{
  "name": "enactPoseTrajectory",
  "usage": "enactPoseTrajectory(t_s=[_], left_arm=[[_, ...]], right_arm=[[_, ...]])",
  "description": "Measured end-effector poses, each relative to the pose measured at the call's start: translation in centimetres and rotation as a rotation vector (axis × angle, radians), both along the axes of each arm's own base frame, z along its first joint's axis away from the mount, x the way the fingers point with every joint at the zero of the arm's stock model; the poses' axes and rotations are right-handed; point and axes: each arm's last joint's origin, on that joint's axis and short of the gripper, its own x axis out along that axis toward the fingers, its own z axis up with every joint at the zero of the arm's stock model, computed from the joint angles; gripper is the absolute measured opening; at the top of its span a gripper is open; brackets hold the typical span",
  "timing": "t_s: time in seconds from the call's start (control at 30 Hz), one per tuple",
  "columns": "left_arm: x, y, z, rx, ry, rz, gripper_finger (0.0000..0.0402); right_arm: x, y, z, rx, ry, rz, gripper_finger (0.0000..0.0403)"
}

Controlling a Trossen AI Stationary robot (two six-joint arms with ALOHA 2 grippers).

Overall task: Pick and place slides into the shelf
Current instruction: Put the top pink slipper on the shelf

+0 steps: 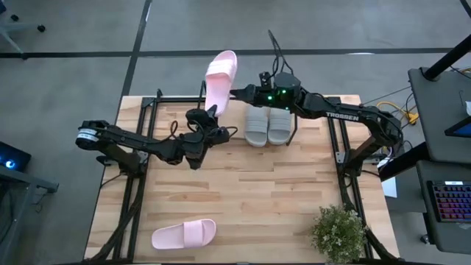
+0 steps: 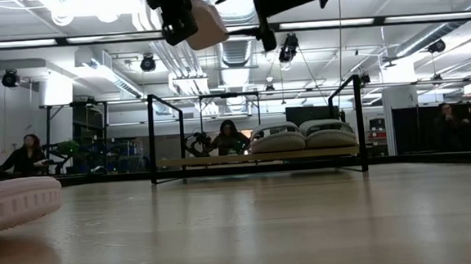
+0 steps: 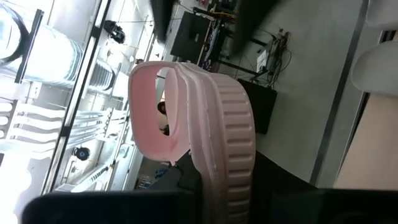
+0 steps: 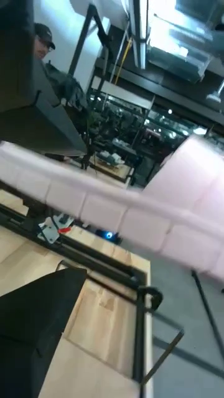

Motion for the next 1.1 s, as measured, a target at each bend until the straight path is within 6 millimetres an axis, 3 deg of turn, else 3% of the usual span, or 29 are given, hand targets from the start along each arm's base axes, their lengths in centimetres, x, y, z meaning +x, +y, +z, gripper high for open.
enactPoseTrajectory(t_s=[0.33, 0.5, 1.1], left_arm=[[-1.0, 0.1, 0.5, -0.009, 0.004, 0.015, 0.0044], [-0.1, 0.0, -1.2, -0.011, 0.052, 0.017, 0.0044], [4.4, -1.1, -10.8, -0.02, 0.168, 0.053, 0.0044]], right_arm=[[-7.0, -0.9, 5.2, -0.188, 0.001, -0.12, 0.0293], [-8.9, -0.3, 6.2, -0.239, 0.038, -0.159, 0.0287], [-9.3, -0.1, 6.3, -0.26, 0.066, -0.169, 0.0283]])
